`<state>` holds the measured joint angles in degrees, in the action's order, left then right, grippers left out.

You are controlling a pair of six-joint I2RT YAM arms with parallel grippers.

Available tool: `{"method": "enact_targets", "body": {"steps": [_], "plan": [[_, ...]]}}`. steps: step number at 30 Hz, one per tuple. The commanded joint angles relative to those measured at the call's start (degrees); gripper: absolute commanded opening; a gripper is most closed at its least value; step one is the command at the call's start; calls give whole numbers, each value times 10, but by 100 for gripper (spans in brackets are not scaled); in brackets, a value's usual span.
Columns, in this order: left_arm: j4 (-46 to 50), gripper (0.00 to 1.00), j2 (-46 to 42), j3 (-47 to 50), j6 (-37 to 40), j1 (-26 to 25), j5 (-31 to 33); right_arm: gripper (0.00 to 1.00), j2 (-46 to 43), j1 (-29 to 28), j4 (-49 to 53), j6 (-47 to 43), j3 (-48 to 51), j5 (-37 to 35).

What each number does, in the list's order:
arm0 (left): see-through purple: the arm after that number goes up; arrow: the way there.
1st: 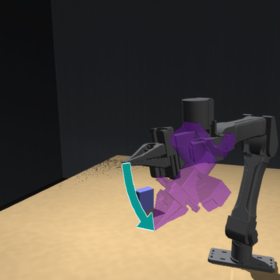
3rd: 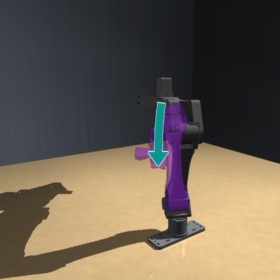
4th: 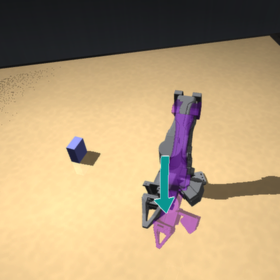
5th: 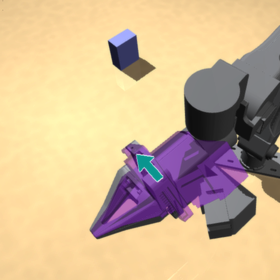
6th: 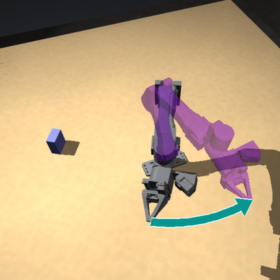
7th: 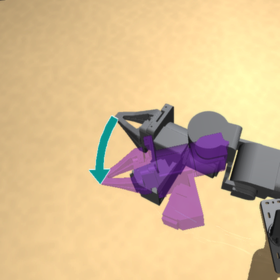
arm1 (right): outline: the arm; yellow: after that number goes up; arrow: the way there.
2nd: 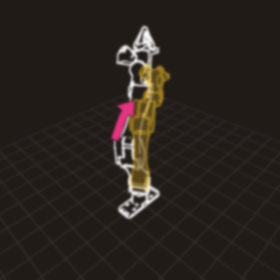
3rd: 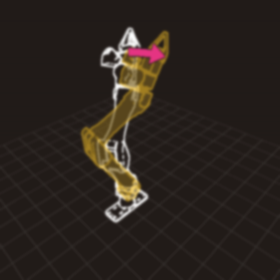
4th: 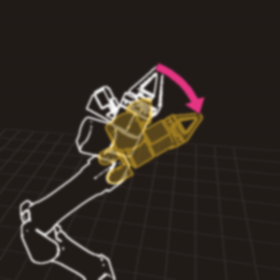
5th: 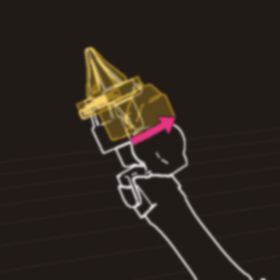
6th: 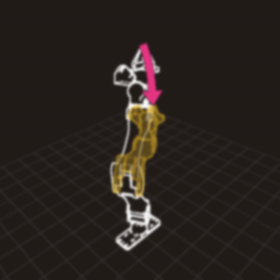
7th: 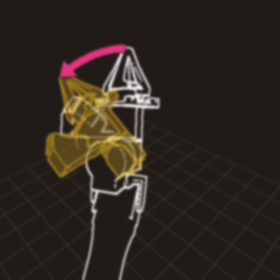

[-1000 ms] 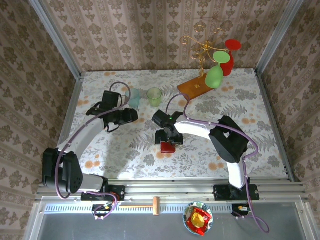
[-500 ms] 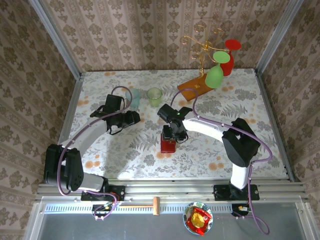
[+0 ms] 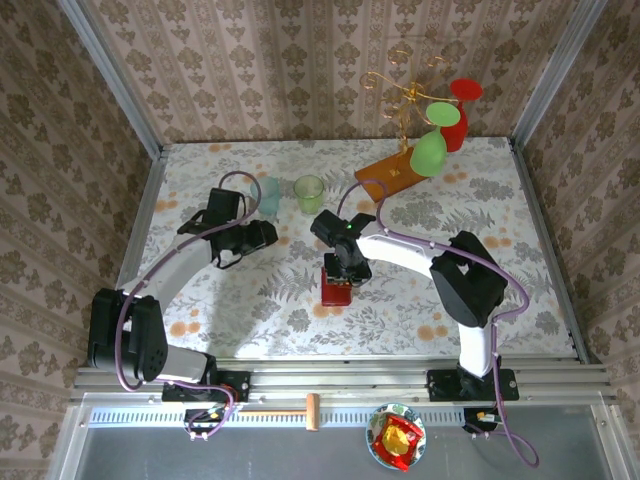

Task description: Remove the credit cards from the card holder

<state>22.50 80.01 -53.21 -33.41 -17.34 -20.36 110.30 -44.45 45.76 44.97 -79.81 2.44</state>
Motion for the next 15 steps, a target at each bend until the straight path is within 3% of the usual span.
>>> {"method": "enact_targets", "body": {"steps": [1,15], "plan": [[4,39,1,1,13,8,-8,37,16,0,19,9,-14,15],[-1,39,6,3,10,14,-13,33,44,1,3,13,-4,20]]}}
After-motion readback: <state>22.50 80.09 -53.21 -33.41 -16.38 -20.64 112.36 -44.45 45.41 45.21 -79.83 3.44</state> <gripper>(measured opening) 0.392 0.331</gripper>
